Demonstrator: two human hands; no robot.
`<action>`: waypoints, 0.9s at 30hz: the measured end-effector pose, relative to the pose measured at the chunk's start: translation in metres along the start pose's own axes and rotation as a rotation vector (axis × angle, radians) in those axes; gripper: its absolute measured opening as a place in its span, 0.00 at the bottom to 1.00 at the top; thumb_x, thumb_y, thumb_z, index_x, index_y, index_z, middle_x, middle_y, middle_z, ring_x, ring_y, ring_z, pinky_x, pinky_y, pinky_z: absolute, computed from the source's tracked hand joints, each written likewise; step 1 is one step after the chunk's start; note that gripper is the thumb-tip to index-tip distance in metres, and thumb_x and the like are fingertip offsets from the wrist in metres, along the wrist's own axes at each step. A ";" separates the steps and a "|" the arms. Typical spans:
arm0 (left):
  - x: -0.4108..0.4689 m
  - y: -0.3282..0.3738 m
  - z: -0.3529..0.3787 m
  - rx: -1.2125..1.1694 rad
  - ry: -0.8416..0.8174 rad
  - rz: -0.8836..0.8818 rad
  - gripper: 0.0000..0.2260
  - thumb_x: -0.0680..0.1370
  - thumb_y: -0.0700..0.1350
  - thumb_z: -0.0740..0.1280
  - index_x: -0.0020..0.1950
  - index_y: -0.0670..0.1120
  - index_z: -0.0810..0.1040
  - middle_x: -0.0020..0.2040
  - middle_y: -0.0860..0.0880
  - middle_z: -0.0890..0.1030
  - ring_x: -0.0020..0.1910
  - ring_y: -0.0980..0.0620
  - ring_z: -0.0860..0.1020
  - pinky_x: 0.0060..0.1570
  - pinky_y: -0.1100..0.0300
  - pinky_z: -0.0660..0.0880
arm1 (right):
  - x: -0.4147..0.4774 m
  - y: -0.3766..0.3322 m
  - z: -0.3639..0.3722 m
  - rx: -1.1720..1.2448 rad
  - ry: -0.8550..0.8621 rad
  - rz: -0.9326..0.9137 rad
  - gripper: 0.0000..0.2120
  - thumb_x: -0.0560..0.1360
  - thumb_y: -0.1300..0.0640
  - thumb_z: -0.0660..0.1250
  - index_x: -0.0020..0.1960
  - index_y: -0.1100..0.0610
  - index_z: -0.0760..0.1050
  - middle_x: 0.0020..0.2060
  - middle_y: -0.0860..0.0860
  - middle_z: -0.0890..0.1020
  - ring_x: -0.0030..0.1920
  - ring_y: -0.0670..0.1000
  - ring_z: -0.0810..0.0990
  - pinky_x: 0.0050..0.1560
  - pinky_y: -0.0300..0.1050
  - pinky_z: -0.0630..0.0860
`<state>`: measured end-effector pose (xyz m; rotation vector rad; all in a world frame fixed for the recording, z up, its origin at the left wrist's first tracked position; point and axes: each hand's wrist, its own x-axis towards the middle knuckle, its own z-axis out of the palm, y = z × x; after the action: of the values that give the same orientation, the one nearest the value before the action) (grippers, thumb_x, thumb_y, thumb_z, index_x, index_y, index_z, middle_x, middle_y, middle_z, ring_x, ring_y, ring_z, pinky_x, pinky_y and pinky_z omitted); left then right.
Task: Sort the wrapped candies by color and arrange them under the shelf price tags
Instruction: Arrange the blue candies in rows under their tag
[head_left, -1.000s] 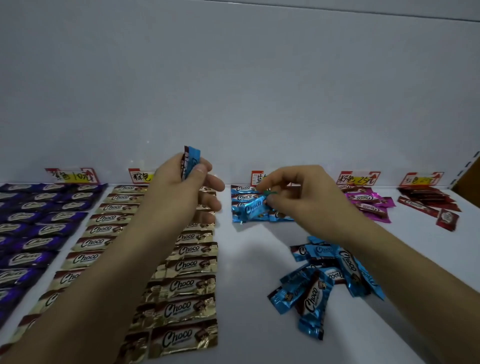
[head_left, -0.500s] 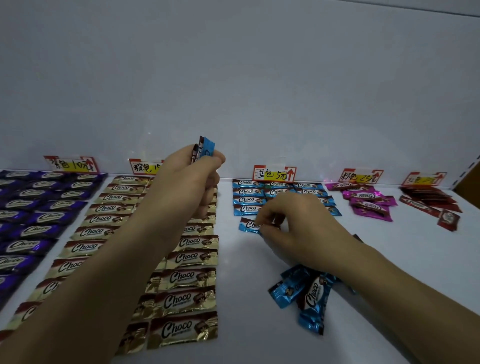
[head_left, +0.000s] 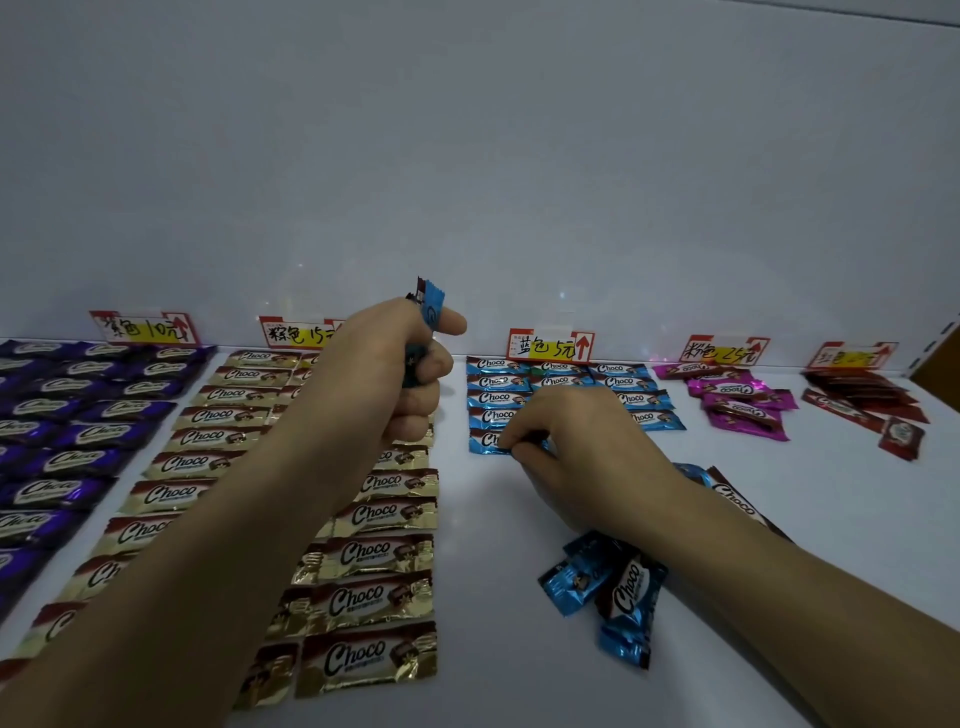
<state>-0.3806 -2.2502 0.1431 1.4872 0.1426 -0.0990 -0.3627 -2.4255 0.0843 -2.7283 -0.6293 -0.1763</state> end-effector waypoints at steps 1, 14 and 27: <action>0.000 0.000 0.001 -0.015 -0.013 -0.006 0.15 0.80 0.36 0.50 0.54 0.43 0.76 0.31 0.48 0.66 0.26 0.54 0.58 0.23 0.66 0.57 | 0.000 0.000 0.000 -0.010 0.002 -0.003 0.10 0.80 0.55 0.67 0.56 0.46 0.84 0.52 0.43 0.84 0.51 0.44 0.79 0.55 0.43 0.79; -0.011 -0.019 0.004 0.228 -0.207 0.128 0.08 0.79 0.39 0.68 0.57 0.44 0.80 0.46 0.43 0.86 0.43 0.45 0.87 0.40 0.55 0.84 | -0.015 0.005 -0.041 0.932 0.112 0.076 0.12 0.78 0.61 0.70 0.61 0.56 0.80 0.44 0.54 0.86 0.39 0.48 0.84 0.38 0.36 0.77; 0.000 -0.020 0.006 0.286 -0.132 0.002 0.18 0.84 0.53 0.57 0.50 0.44 0.83 0.31 0.49 0.66 0.25 0.55 0.59 0.26 0.61 0.55 | -0.019 0.056 -0.067 0.176 0.124 0.057 0.19 0.75 0.60 0.73 0.60 0.43 0.73 0.46 0.42 0.80 0.43 0.45 0.83 0.41 0.35 0.82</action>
<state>-0.3839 -2.2575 0.1239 1.7607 0.0203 -0.2225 -0.3577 -2.5038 0.1265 -2.5396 -0.5067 -0.2616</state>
